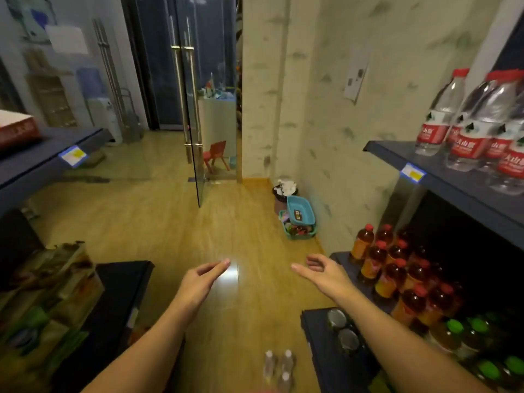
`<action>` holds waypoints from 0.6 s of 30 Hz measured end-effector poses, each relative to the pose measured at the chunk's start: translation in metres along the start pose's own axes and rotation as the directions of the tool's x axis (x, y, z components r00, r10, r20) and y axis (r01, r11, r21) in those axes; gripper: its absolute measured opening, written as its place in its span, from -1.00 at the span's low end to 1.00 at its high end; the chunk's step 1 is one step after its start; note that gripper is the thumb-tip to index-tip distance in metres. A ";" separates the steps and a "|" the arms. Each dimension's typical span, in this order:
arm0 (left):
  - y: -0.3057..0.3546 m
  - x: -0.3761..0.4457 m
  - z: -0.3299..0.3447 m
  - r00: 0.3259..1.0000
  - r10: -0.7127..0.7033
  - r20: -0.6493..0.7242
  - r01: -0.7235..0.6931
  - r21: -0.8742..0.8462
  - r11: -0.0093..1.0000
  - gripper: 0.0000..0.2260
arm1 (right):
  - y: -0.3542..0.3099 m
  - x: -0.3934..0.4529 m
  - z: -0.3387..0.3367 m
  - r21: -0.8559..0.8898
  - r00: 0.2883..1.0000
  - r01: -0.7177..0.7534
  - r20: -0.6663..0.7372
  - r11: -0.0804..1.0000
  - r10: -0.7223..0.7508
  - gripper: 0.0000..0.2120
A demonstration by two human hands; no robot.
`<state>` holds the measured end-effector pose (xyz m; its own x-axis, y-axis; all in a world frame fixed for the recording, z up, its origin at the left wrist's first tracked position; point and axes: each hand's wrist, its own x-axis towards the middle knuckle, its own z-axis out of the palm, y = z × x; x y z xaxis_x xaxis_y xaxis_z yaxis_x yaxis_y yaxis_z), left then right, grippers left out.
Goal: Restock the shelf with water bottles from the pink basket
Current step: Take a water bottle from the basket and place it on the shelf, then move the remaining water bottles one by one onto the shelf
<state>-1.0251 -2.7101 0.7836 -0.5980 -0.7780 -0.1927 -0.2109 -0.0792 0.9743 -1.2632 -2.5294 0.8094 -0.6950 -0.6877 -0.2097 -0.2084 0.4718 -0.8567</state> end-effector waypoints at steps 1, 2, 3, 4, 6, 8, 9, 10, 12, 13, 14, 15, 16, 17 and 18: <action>-0.016 0.000 0.003 0.999 -0.037 -0.010 0.037 0.005 0.999 -0.15 | 0.016 0.003 0.008 0.006 0.999 -0.039 0.006 0.999 0.039 -0.30; -0.033 0.000 0.006 0.998 -0.067 -0.020 0.067 0.003 0.998 -0.18 | 0.031 0.005 0.016 0.010 0.997 -0.072 0.013 0.997 0.072 -0.30; -0.050 0.001 0.009 0.995 -0.100 -0.031 0.100 -0.001 0.995 -0.22 | 0.046 0.009 0.024 0.016 0.994 -0.105 0.024 0.994 0.105 -0.30; -0.066 0.002 0.013 0.991 -0.130 -0.038 0.130 -0.014 0.991 -0.28 | 0.063 0.013 0.032 0.019 0.990 -0.135 0.040 0.991 0.134 -0.30; -0.102 0.008 0.020 0.978 -0.196 -0.073 0.194 -0.034 0.980 -0.42 | 0.096 0.019 0.047 0.020 0.980 -0.190 0.064 0.981 0.189 -0.33; -0.140 0.011 0.026 0.959 -0.266 -0.096 0.262 -0.045 0.964 -0.52 | 0.131 0.021 0.062 0.002 0.971 -0.227 0.083 0.974 0.226 -0.36; -0.162 0.012 0.030 0.947 -0.301 -0.113 0.298 -0.048 0.953 -0.50 | 0.150 0.020 0.071 -0.010 0.963 -0.249 0.105 0.968 0.249 -0.36; -0.184 0.013 0.033 0.934 -0.333 -0.133 0.329 -0.052 0.943 -0.46 | 0.170 0.020 0.079 -0.026 0.956 -0.262 0.129 0.965 0.263 -0.34; -0.229 0.011 0.043 0.910 -0.382 -0.159 0.378 -0.052 0.924 -0.42 | 0.210 0.019 0.098 -0.073 0.938 -0.284 0.184 0.956 0.293 -0.32; -0.253 0.010 0.048 0.900 -0.401 -0.173 0.401 -0.040 0.915 -0.44 | 0.231 0.018 0.108 -0.090 0.929 -0.299 0.201 0.950 0.311 -0.34; -0.276 0.009 0.054 0.889 -0.418 -0.186 0.420 -0.026 0.907 -0.46 | 0.253 0.019 0.119 -0.101 0.921 -0.313 0.211 0.944 0.328 -0.38; -0.299 0.007 0.060 0.876 -0.443 -0.193 0.449 -0.013 0.893 -0.47 | 0.271 0.018 0.130 -0.113 0.908 -0.336 0.223 0.935 0.354 -0.42; -0.325 0.007 0.066 0.867 -0.462 -0.188 0.469 -0.007 0.883 -0.48 | 0.291 0.018 0.142 -0.118 0.897 -0.356 0.236 0.927 0.375 -0.44; -0.346 0.005 0.072 0.856 -0.488 -0.174 0.495 -0.003 0.869 -0.48 | 0.310 0.017 0.153 -0.126 0.879 -0.382 0.254 0.915 0.402 -0.41; -0.370 0.004 0.078 0.848 -0.503 -0.165 0.510 -0.002 0.860 -0.47 | 0.328 0.017 0.164 -0.138 0.863 -0.404 0.270 0.904 0.427 -0.36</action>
<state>-1.0097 -2.6356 0.4135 -0.2732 -0.7230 -0.6345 -0.4850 -0.4661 0.7399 -1.2303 -2.4767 0.4474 -0.5033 -0.5413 -0.6736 -0.0025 0.7804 -0.6252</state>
